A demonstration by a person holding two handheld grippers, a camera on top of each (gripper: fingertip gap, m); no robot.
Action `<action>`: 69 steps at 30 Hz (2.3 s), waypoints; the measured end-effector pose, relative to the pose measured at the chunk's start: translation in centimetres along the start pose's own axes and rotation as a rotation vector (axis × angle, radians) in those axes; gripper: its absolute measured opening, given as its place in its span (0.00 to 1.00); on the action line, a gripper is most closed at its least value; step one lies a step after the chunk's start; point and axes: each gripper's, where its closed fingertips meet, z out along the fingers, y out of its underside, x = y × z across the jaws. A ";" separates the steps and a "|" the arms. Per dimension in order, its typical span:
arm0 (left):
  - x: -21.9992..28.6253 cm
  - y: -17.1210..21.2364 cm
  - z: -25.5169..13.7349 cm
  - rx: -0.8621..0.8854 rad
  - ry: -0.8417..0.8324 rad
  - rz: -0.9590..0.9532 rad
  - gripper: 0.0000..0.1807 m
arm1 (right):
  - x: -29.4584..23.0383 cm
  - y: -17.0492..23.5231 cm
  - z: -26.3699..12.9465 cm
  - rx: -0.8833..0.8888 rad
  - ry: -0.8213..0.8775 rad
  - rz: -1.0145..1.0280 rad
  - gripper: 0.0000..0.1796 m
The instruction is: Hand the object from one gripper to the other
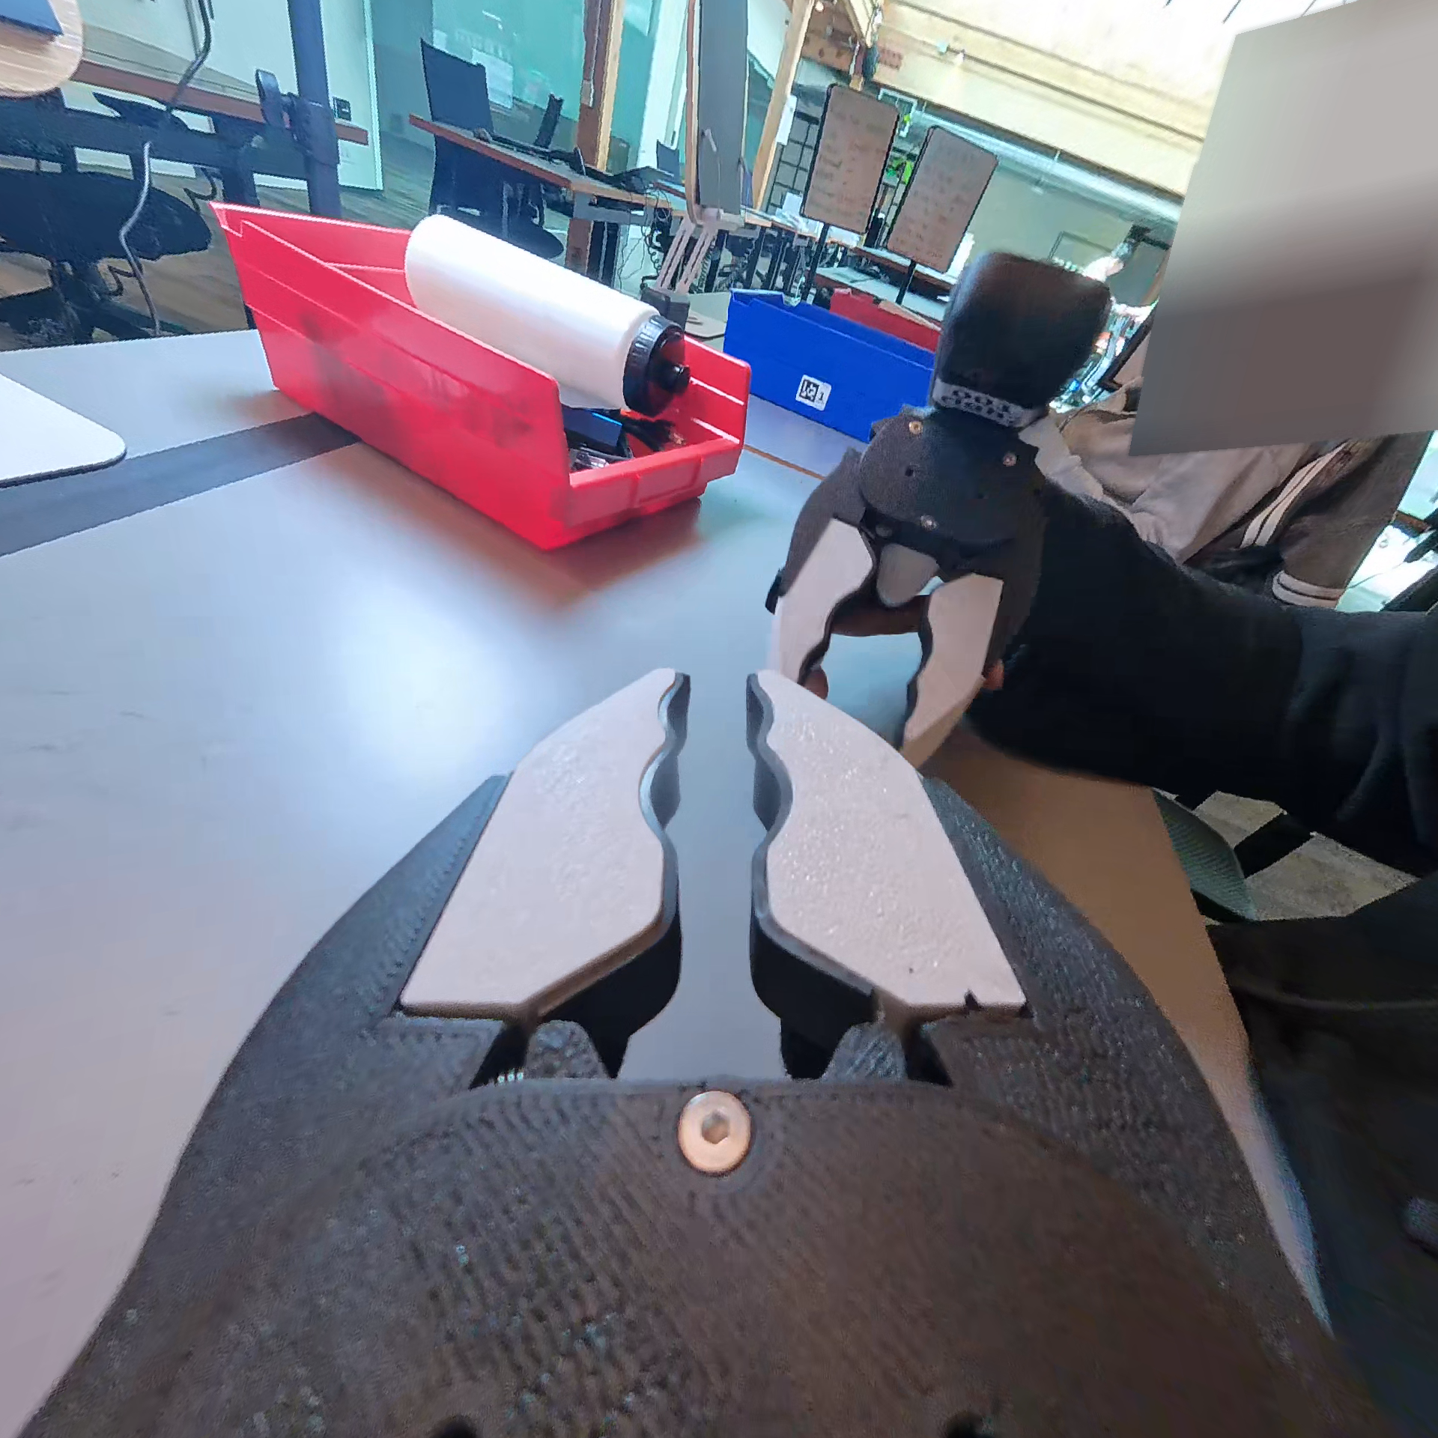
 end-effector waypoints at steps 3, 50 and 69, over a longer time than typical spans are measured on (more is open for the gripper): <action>0.1 0.4 0.2 -0.018 0.002 0.019 0.08 | -1.1 -0.1 1.7 -0.056 -0.021 -0.035 0.27; 4.3 0.7 0.5 -0.044 -0.191 1.045 0.13 | -0.6 -11.2 -1.3 0.674 -0.043 0.301 0.08; 3.4 0.7 1.2 -0.060 -0.017 0.208 0.07 | 2.6 -10.5 -2.5 0.235 0.974 -0.607 0.08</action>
